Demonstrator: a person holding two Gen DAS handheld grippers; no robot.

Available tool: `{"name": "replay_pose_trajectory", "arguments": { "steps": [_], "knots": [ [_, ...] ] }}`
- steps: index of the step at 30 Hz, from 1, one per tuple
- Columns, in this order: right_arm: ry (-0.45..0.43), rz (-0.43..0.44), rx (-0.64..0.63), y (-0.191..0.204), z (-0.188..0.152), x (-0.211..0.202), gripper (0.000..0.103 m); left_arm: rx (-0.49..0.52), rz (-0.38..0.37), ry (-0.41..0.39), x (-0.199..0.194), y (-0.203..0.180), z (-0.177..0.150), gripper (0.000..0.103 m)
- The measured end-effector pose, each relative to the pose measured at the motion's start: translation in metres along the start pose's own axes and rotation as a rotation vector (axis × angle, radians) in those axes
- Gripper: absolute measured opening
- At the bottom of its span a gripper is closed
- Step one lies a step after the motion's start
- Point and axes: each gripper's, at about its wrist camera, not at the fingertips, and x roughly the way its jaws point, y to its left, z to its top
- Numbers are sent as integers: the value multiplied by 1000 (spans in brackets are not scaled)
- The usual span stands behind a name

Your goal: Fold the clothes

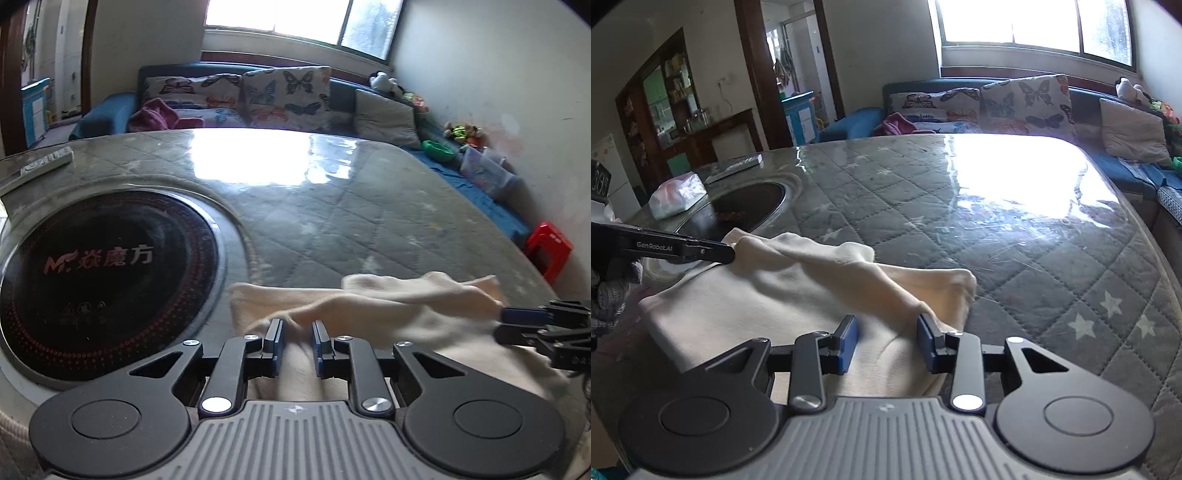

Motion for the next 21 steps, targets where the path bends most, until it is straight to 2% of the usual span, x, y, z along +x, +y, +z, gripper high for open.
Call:
{"name": "replay_pose_trajectory", "arguments": {
  "steps": [4, 9, 15, 19, 21],
  "knots": [
    [-8, -2, -6, 2, 4, -2, 36, 8, -13, -18, -4, -4, 5, 18],
    [-26, 2, -23, 8, 18, 1, 36, 70, -81, -39, -2, -24, 10, 18],
    [-16, -31, -63, 20, 34, 28, 36, 55, -53, -7, 23, -26, 17, 17],
    [15, -73, -85, 25, 33, 44, 35, 58, -50, -9, 24, -23, 16, 20],
    [-2, -75, -87, 26, 32, 40, 35, 51, -55, -11, 23, -21, 16, 20]
  ]
}}
